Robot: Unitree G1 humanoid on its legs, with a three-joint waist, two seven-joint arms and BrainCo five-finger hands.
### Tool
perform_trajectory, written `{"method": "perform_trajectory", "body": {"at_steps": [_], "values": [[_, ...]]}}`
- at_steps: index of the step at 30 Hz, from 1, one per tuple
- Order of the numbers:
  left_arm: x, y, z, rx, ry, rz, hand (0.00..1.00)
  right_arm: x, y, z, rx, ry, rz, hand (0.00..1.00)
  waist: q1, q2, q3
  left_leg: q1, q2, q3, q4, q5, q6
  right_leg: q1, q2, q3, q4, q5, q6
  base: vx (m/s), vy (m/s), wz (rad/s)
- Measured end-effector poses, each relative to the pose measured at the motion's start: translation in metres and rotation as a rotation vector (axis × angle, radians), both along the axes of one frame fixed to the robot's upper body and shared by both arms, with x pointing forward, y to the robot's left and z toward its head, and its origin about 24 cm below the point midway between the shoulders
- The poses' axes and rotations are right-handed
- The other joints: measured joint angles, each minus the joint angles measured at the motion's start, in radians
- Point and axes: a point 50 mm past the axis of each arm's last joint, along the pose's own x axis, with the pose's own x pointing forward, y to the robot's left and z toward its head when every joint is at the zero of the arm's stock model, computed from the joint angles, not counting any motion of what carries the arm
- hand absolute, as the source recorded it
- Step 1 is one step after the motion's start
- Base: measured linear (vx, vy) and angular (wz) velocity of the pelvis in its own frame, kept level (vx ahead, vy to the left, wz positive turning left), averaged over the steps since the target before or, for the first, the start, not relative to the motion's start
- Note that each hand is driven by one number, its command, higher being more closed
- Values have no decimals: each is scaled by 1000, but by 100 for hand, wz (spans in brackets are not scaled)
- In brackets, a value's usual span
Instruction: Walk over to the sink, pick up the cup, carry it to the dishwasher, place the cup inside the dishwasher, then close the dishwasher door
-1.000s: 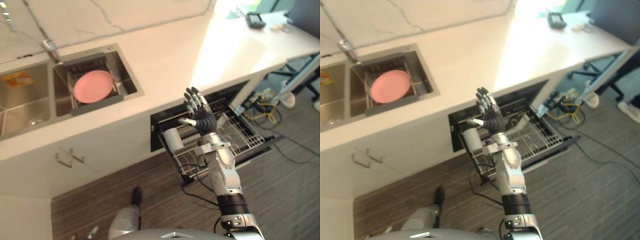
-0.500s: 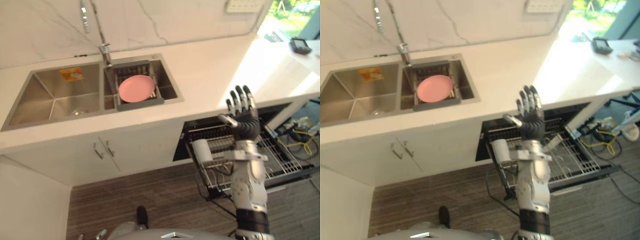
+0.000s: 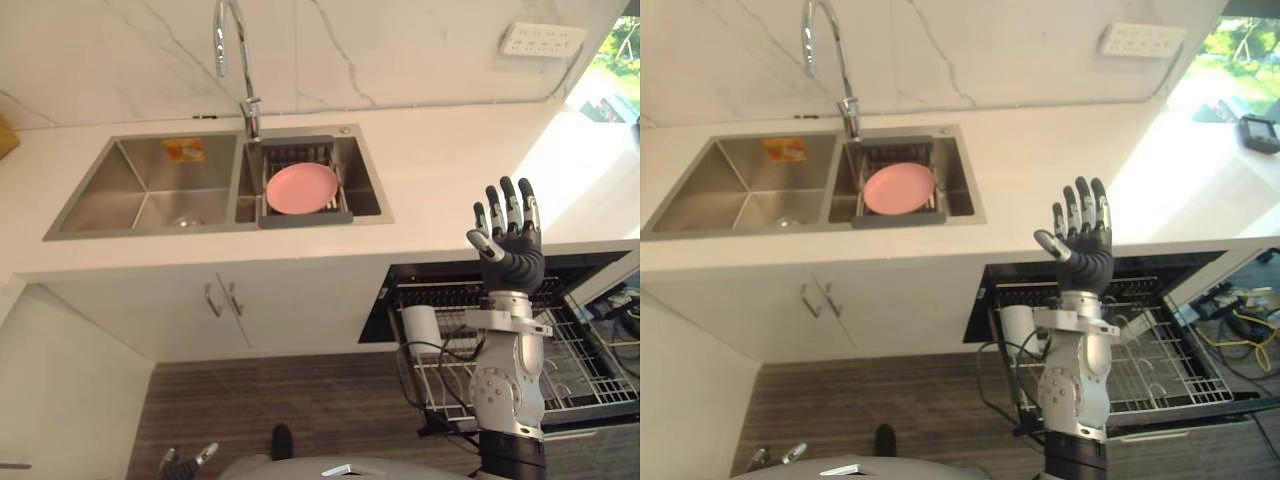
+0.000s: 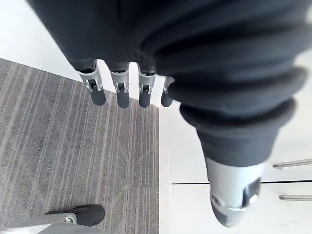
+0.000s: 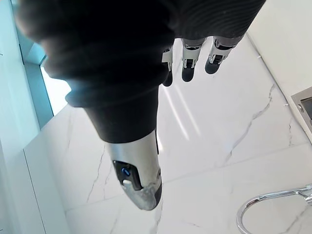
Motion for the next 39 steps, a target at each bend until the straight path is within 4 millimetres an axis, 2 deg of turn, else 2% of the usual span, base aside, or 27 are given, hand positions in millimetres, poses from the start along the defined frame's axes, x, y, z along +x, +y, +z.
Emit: {"method": "perform_trajectory", "body": {"at_steps": [6,8,9,10,11,13,14,16,17,18,19,20,22,23,24,25,26,27,28,30,33,34,35,36,37,38,39], "values": [[-1,3,1,22,-7,16,0,-4,1,-4,-1,15,4,0,12,-13,-10,0,11,0,2,-6,-15,5,11,0,-4,2,-5,11,-47,0],[-4,4,1,28,-18,82,0,-8,6,-4,12,9,12,0,18,-14,-9,-8,11,5,17,-9,-21,6,12,-7,-2,3,-6,2,-4,6],[-2,4,2,30,-33,118,0,-12,9,-2,26,-7,12,0,18,-23,3,-50,11,5,104,-39,-27,8,2,-22,-2,5,-8,-11,12,28],[1,8,5,43,-67,170,0,-17,13,4,30,-38,17,0,18,-22,35,-138,25,34,312,-120,-60,29,-2,-38,2,6,-9,-43,36,33],[0,5,4,36,-70,192,0,-22,15,8,23,-54,21,0,25,-17,56,-191,54,81,456,-172,-73,54,3,-55,0,5,-9,-77,71,24],[-11,-1,2,21,-38,198,0,-25,16,8,24,-61,15,0,41,-4,57,-230,121,138,588,-277,-68,95,-4,-57,-1,-24,-4,-37,172,-1],[-15,0,2,22,-26,203,0,-26,15,6,35,-62,-1,0,48,-15,58,-242,143,135,633,-304,-44,110,-34,-56,0,-36,11,27,166,-12],[-18,0,2,25,-19,210,0,-27,14,7,42,-75,-28,0,56,-23,54,-258,166,76,634,-307,-64,115,-80,-41,-21,-43,22,152,289,-20],[-20,-2,2,21,-19,210,0,-28,13,8,41,-83,-37,0,57,-11,49,-237,177,12,545,-291,-90,117,-91,-14,-50,-47,29,228,396,-23],[-20,-3,1,18,-17,211,0,-28,13,8,40,-86,-41,0,53,-10,46,-227,183,20,510,-242,-132,124,-96,2,-67,-49,41,235,344,-3],[-20,3,3,36,-18,204,0,-26,13,3,58,-65,-51,0,47,-40,48,-217,125,43,500,-268,-97,136,-136,49,-83,-52,34,204,255,7],[-18,5,3,42,-25,199,0,-24,14,2,54,-58,-41,0,46,-46,50,-223,115,53,513,-283,-78,133,-139,70,-70,-36,31,260,261,-5],[-9,6,3,37,-39,190,0,-16,15,1,58,-53,-36,0,58,-48,49,-217,95,87,560,-348,-37,114,-160,91,-21,32,60,249,277,-23],[-7,6,3,37,-41,187,0,-16,15,1,56,-53,-38,0,58,-50,48,-205,87,88,554,-355,-31,110,-167,95,1,46,65,236,306,-13],[-4,8,4,38,-45,179,0,-17,14,1,58,-53,-47,0,57,-57,43,-164,70,97,516,-360,-18,85,-180,105,89,58,67,236,268,-5],[-2,10,4,41,-47,167,0,-18,12,1,65,-51,-60,0,49,-57,43,-112,52,99,459,-356,-10,19,-185,115,269,61,77,292,265,-1],[-2,11,4,46,-47,159,0,-18,12,0,72,-48,-67,0,43,-59,42,-82,42,98,424,-350,-8,-28,-187,118,375,63,87,313,199,0],[1,14,5,54,-49,129,0,-19,12,1,62,-45,-75,0,33,-73,33,-22,27,98,360,-339,0,-101,-177,123,554,50,89,333,148,-9],[2,14,6,58,-45,95,0,-19,12,2,45,-45,-81,0,29,-74,31,37,25,109,304,-327,-6,-147,-160,85,629,17,64,231,84,-17],[4,13,6,59,-46,73,0,-19,13,2,41,-45,-79,0,24,-72,27,81,30,130,256,-311,5,-194,-151,4,614,-26,40,230,52,-23],[14,9,6,50,-66,45,0,-17,12,0,43,-37,-78,0,20,-49,26,129,73,166,250,-317,-12,-271,-93,-95,410,-51,4,299,-22,-34],[18,7,6,45,-69,36,0,-15,12,-1,47,-35,-76,0,15,-35,25,142,97,171,266,-334,-39,-278,-58,-107,276,-2,-13,273,-89,-36],[19,7,7,46,-72,26,0,-15,12,0,47,-38,-74,0,11,-39,23,150,104,173,288,-350,-64,-274,-43,-101,167,87,-29,343,-140,-36],[18,11,8,56,-71,24,0,-15,12,0,48,-40,-74,0,9,-58,13,161,95,173,310,-372,-89,-276,-39,-71,85,260,-61,357,-196,-31],[16,12,7,55,-57,27,0,-15,9,1,31,-39,-82,0,9,-48,0,173,113,166,331,-407,-96,-256,-19,-39,74,265,-24,334,-207,-38],[16,4,6,36,-60,32,0,-15,7,4,13,-47,-82,0,8,-14,-8,173,140,162,332,-422,-104,-242,11,-23,40,269,-26,250,-160,-33],[17,1,5,27,-64,34,0,-15,6,5,4,-51,-81,0,5,-4,-10,172,145,157,328,-427,-105,-238,20,-21,20,269,-25,198,-106,-28]]}}
